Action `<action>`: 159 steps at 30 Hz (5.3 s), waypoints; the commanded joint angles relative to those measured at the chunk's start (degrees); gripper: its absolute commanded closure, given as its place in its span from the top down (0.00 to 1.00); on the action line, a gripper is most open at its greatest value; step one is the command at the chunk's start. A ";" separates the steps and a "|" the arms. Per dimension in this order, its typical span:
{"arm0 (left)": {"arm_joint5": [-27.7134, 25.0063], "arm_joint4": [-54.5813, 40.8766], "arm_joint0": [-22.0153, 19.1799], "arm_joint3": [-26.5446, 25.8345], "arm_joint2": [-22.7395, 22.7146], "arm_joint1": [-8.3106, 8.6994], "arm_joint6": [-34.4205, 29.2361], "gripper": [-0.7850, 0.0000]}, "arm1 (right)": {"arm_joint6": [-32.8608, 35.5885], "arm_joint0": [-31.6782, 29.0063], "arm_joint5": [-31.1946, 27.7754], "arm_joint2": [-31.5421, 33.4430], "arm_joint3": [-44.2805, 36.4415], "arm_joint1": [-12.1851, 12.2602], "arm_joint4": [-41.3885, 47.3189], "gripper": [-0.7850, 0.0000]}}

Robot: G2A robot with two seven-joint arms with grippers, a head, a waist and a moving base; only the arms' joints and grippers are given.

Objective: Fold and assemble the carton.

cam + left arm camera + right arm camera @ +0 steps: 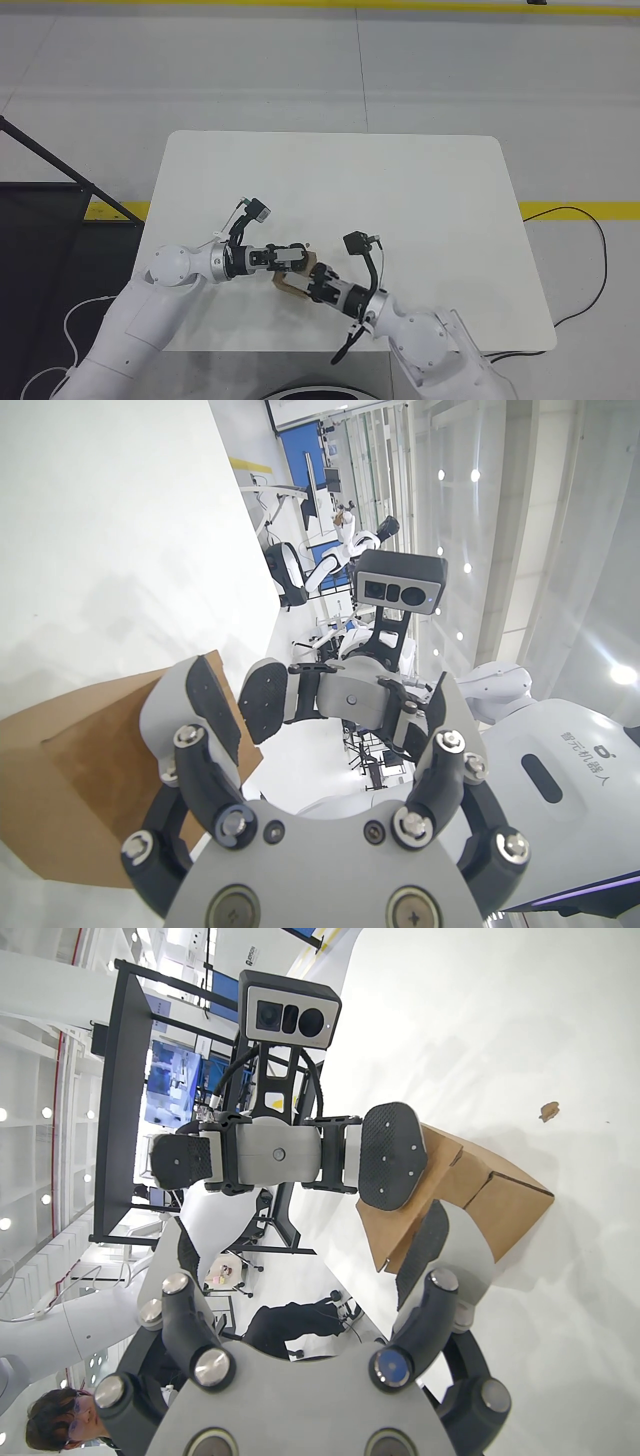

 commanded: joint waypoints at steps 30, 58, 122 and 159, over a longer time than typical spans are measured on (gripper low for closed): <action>-0.68 -1.73 0.77 1.09 -3.40 0.57 -1.23 1.00 | 0.46 0.61 -1.43 -1.64 0.09 0.51 -1.25 1.00; -0.36 -0.08 0.96 -0.35 -2.01 0.41 -1.79 1.00 | 1.07 2.02 -2.33 -4.10 0.68 0.78 -4.28 1.00; -0.28 0.60 0.42 0.83 -0.65 0.12 -1.45 1.00 | -7.72 -0.14 -3.19 -0.92 0.14 1.31 2.79 1.00; -0.11 -0.76 1.12 1.93 -1.33 0.09 -0.47 1.00 | -10.34 3.97 -2.48 -2.39 7.08 -0.15 11.71 1.00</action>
